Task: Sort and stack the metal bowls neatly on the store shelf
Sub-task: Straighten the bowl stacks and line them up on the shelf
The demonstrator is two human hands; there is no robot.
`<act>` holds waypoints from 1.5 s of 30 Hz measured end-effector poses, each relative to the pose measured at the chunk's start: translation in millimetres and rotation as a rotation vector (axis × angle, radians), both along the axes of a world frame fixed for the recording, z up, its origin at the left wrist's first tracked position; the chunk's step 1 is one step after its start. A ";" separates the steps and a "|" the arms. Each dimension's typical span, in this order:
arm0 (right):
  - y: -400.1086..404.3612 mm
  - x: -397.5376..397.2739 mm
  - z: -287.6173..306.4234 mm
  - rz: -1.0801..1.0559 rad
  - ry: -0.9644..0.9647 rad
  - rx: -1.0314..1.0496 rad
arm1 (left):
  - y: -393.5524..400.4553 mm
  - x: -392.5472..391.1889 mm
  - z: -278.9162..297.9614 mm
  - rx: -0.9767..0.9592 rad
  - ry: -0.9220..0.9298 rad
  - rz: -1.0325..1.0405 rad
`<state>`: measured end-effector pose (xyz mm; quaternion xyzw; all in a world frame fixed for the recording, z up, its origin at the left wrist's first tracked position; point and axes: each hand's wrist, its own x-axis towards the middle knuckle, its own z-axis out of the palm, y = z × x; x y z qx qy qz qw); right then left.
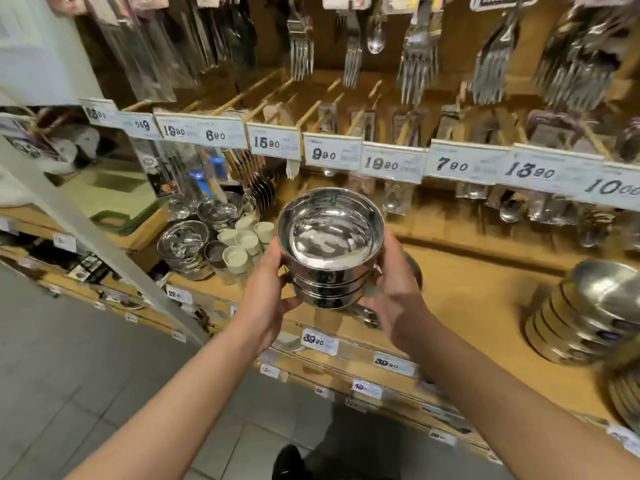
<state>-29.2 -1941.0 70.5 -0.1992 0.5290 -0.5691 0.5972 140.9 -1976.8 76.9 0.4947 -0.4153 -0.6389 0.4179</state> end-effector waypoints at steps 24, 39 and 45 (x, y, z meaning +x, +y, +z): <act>-99.3 100.0 -120.0 -0.209 0.088 -0.001 | -134.1 64.7 -148.7 0.201 0.081 -0.172; -118.3 91.9 -136.6 -0.133 0.159 -0.029 | -137.9 63.6 -144.5 0.202 0.075 -0.100; -81.4 92.2 -126.8 -0.036 0.041 0.092 | -113.2 63.8 -135.0 0.185 0.009 -0.028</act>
